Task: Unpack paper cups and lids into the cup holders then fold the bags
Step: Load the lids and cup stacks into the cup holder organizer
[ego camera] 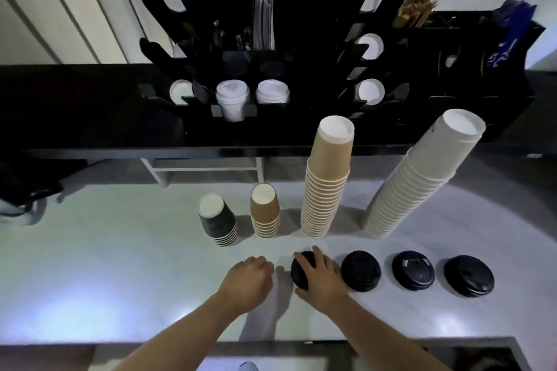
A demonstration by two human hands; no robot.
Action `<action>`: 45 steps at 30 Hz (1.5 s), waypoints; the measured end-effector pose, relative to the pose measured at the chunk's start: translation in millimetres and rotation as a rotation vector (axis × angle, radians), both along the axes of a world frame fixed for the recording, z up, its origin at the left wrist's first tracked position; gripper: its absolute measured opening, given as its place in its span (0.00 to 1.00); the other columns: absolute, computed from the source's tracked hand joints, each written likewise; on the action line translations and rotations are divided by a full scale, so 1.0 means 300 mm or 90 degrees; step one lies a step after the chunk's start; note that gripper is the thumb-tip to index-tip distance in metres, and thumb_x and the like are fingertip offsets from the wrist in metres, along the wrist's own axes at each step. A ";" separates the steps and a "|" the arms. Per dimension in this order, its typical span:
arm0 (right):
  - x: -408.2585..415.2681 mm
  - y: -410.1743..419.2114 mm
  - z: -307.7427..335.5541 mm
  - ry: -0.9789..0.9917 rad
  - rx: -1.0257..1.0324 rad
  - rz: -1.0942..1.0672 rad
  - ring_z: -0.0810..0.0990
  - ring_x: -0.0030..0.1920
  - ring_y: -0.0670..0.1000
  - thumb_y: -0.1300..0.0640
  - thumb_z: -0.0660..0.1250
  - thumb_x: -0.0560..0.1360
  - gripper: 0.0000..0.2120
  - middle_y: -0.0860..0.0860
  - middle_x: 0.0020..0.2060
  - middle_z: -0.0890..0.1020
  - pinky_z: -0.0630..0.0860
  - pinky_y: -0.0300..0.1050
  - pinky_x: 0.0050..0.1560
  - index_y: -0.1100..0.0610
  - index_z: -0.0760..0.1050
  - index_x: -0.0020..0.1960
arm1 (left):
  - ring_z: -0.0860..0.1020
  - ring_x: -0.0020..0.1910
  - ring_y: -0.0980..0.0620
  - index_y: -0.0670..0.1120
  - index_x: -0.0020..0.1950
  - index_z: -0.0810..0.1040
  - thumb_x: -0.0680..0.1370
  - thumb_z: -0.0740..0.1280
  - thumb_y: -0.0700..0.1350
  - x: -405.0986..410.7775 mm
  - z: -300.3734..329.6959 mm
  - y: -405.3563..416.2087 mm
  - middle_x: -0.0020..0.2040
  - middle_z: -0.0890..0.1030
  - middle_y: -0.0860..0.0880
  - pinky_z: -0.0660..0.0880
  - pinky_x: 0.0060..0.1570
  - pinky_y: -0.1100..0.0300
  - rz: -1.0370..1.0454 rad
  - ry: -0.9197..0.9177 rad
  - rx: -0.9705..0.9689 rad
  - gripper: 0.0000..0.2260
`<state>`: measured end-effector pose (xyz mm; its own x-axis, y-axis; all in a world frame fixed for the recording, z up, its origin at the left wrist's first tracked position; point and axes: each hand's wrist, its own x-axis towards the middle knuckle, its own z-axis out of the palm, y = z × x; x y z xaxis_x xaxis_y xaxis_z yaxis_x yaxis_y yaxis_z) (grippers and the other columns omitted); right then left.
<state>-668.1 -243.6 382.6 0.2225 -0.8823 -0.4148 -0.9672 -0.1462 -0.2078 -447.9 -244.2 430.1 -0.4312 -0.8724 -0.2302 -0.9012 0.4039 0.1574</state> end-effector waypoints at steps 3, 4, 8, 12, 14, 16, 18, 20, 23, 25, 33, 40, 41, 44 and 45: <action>0.015 0.003 -0.005 0.032 -0.021 -0.006 0.61 0.74 0.62 0.41 0.66 0.76 0.37 0.56 0.78 0.56 0.62 0.60 0.73 0.42 0.52 0.79 | 0.75 0.54 0.44 0.46 0.55 0.77 0.81 0.56 0.45 0.011 -0.003 -0.001 0.53 0.78 0.46 0.71 0.48 0.52 -0.023 0.008 -0.014 0.11; 0.023 0.002 -0.001 0.032 -0.021 -0.006 0.62 0.73 0.62 0.41 0.66 0.76 0.36 0.56 0.76 0.58 0.63 0.60 0.72 0.42 0.53 0.79 | 0.75 0.54 0.44 0.46 0.56 0.77 0.81 0.56 0.45 0.014 0.003 -0.002 0.53 0.78 0.46 0.71 0.48 0.52 -0.032 0.014 -0.019 0.11; 0.061 0.003 0.044 -0.011 -0.021 -0.027 0.65 0.69 0.62 0.40 0.65 0.73 0.37 0.54 0.73 0.60 0.68 0.58 0.67 0.41 0.54 0.78 | 0.76 0.52 0.45 0.47 0.57 0.78 0.81 0.57 0.48 0.029 0.049 -0.021 0.52 0.78 0.47 0.71 0.47 0.52 -0.082 0.073 -0.073 0.12; 0.082 -0.044 0.166 -0.064 -0.091 -0.024 0.66 0.67 0.60 0.41 0.67 0.70 0.39 0.52 0.71 0.61 0.72 0.56 0.62 0.40 0.54 0.77 | 0.78 0.51 0.45 0.47 0.55 0.79 0.79 0.58 0.48 0.057 0.171 -0.093 0.51 0.80 0.47 0.77 0.45 0.51 -0.104 0.161 -0.159 0.12; 0.094 -0.076 0.257 -0.101 -0.133 -0.023 0.66 0.67 0.59 0.41 0.68 0.70 0.38 0.52 0.69 0.62 0.74 0.54 0.63 0.41 0.56 0.76 | 0.79 0.47 0.45 0.46 0.52 0.79 0.77 0.63 0.44 0.075 0.256 -0.142 0.48 0.80 0.47 0.77 0.40 0.52 -0.127 0.189 -0.214 0.08; 0.109 -0.104 0.360 -0.135 -0.174 -0.014 0.66 0.67 0.59 0.42 0.68 0.70 0.38 0.52 0.69 0.63 0.74 0.54 0.63 0.41 0.57 0.76 | 0.78 0.41 0.46 0.46 0.47 0.77 0.75 0.67 0.42 0.090 0.339 -0.190 0.43 0.79 0.48 0.76 0.35 0.54 -0.153 0.219 -0.285 0.02; 0.129 -0.127 0.469 -0.159 -0.226 0.000 0.66 0.67 0.58 0.43 0.68 0.70 0.38 0.52 0.69 0.63 0.74 0.54 0.64 0.41 0.57 0.76 | 0.77 0.41 0.48 0.47 0.46 0.78 0.76 0.65 0.43 0.107 0.421 -0.233 0.42 0.79 0.50 0.75 0.36 0.56 -0.152 0.260 -0.337 0.03; 0.148 -0.150 0.581 -0.163 -0.296 0.011 0.68 0.67 0.59 0.42 0.67 0.70 0.37 0.53 0.69 0.65 0.74 0.54 0.64 0.43 0.58 0.76 | 0.77 0.43 0.50 0.46 0.48 0.80 0.76 0.62 0.44 0.121 0.492 -0.281 0.44 0.80 0.51 0.74 0.39 0.58 -0.143 0.292 -0.393 0.08; 0.177 -0.198 0.758 -0.144 -0.385 0.010 0.67 0.68 0.60 0.38 0.63 0.71 0.37 0.55 0.71 0.65 0.70 0.55 0.67 0.43 0.58 0.77 | 0.78 0.45 0.47 0.43 0.51 0.82 0.76 0.64 0.41 0.147 0.594 -0.368 0.46 0.81 0.49 0.77 0.43 0.53 -0.133 0.318 -0.439 0.08; 0.195 -0.244 0.880 -0.133 -0.437 0.004 0.68 0.68 0.61 0.38 0.65 0.71 0.38 0.56 0.71 0.64 0.70 0.56 0.66 0.41 0.57 0.77 | 0.79 0.46 0.45 0.41 0.52 0.82 0.75 0.68 0.39 0.171 0.656 -0.425 0.47 0.81 0.47 0.78 0.44 0.51 -0.122 0.322 -0.454 0.07; 0.091 -0.578 1.263 -0.141 -0.435 -0.011 0.72 0.63 0.65 0.39 0.72 0.70 0.40 0.55 0.68 0.65 0.74 0.60 0.63 0.37 0.55 0.75 | 0.79 0.49 0.42 0.43 0.57 0.83 0.78 0.65 0.43 0.169 0.784 -0.586 0.51 0.82 0.46 0.77 0.43 0.49 -0.097 0.279 -0.466 0.11; -0.009 -0.868 1.270 0.015 -0.278 0.056 0.76 0.59 0.62 0.37 0.72 0.69 0.43 0.55 0.66 0.66 0.77 0.54 0.56 0.37 0.51 0.76 | 0.76 0.56 0.45 0.44 0.60 0.81 0.79 0.62 0.43 0.076 0.778 -0.705 0.57 0.79 0.47 0.76 0.48 0.50 -0.032 0.249 -0.402 0.12; -0.011 -0.895 1.256 0.026 -0.262 0.067 0.76 0.59 0.62 0.38 0.73 0.68 0.44 0.55 0.65 0.67 0.77 0.53 0.55 0.38 0.51 0.76 | 0.76 0.56 0.45 0.44 0.60 0.80 0.79 0.62 0.43 0.067 0.774 -0.728 0.57 0.79 0.47 0.76 0.49 0.50 -0.026 0.238 -0.392 0.12; -0.010 -0.957 1.215 0.063 -0.232 0.107 0.76 0.60 0.62 0.41 0.74 0.68 0.45 0.56 0.63 0.68 0.78 0.57 0.57 0.43 0.51 0.76 | 0.75 0.58 0.44 0.44 0.62 0.78 0.79 0.60 0.43 0.041 0.757 -0.801 0.60 0.77 0.46 0.75 0.54 0.49 -0.006 0.199 -0.351 0.14; -0.009 -0.974 1.199 0.081 -0.225 0.124 0.75 0.61 0.63 0.42 0.75 0.68 0.45 0.57 0.64 0.69 0.77 0.59 0.57 0.45 0.51 0.76 | 0.74 0.60 0.44 0.44 0.64 0.77 0.79 0.61 0.43 0.032 0.751 -0.823 0.62 0.77 0.46 0.74 0.57 0.49 0.003 0.186 -0.334 0.15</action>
